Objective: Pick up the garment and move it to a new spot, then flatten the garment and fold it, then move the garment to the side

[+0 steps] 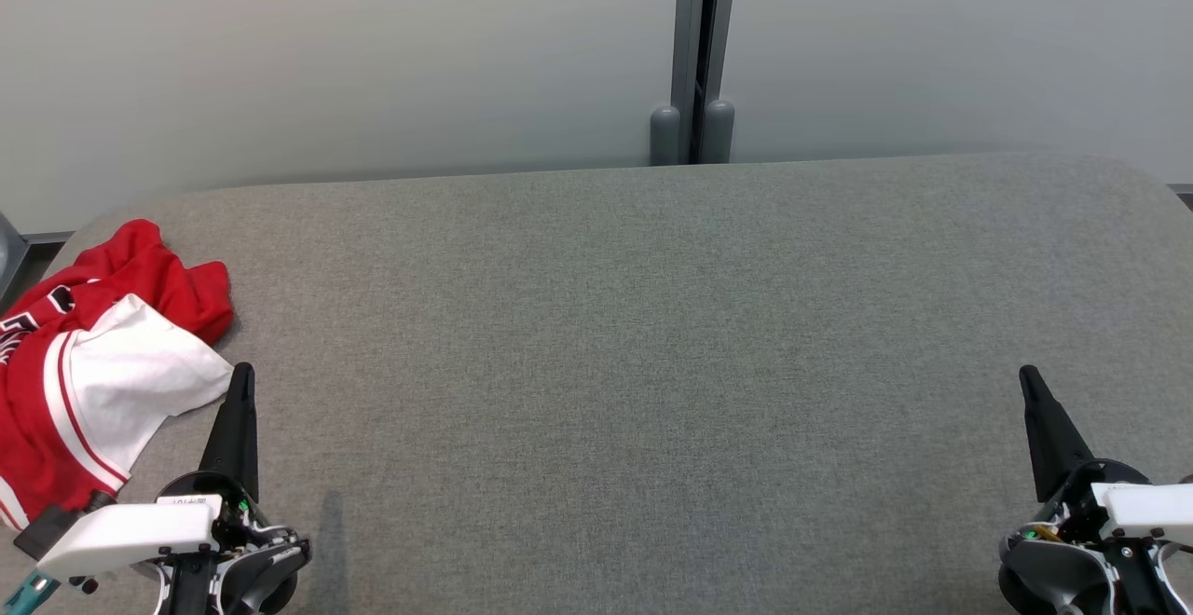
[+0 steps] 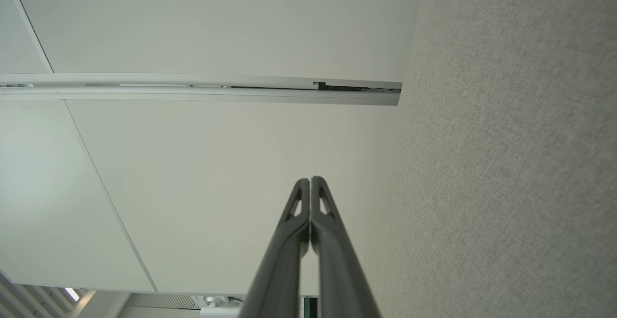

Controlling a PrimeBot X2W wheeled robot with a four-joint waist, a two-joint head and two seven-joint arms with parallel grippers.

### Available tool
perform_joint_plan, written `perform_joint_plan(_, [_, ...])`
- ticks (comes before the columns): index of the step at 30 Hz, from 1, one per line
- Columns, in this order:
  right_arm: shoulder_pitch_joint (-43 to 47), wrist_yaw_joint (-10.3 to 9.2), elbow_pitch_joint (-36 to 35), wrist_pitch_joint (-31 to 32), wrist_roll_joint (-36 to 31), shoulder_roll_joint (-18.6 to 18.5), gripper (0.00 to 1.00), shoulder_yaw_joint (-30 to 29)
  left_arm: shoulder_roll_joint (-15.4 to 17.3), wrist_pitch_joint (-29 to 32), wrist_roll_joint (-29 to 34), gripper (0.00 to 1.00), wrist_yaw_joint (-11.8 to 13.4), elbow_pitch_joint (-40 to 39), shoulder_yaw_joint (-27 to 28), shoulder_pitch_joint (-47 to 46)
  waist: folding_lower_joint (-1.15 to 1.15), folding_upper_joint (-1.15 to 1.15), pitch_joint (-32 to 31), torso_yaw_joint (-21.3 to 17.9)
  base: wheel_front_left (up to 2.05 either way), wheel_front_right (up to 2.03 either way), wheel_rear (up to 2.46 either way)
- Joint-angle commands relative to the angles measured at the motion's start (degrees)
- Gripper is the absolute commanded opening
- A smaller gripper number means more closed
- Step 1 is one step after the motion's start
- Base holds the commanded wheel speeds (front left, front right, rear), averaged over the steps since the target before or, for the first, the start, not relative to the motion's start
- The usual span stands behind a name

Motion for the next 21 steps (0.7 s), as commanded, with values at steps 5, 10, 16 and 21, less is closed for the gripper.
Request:
perform_joint_plan(5, [-0.5, 0.02, 0.1, 0.1, 0.1, -0.3, 0.0, 0.0, 0.2, 0.1, 0.0, 0.0, -0.2, 0.0, 0.2, -0.6, 0.0, 0.0, 0.0, 0.0, 0.0, 0.0, 0.0])
perform_joint_plan(10, [-0.5, 0.01, 0.1, 0.1, 0.1, -0.3, 0.0, 0.0, 0.2, 0.1, 0.0, 0.0, -0.2, 0.0, 0.2, -0.6, 0.0, 0.0, 0.0, 0.0, 0.0, 0.0, 0.0])
perform_joint_plan(16, [-0.5, 0.01, 0.1, 0.1, 0.1, -0.3, 0.0, 0.0, 0.2, 0.1, 0.0, 0.0, -0.2, 0.0, 0.2, -0.6, 0.0, 0.0, 0.0, 0.0, 0.0, 0.0, 0.0])
perform_joint_plan(21, [-0.5, 0.02, 0.1, 0.1, 0.1, -0.3, 0.0, 0.0, 0.2, 0.1, 0.0, 0.0, -0.2, 0.0, 0.2, -0.6, 0.0, 0.0, 0.0, 0.0, 0.0, 0.0, 0.0])
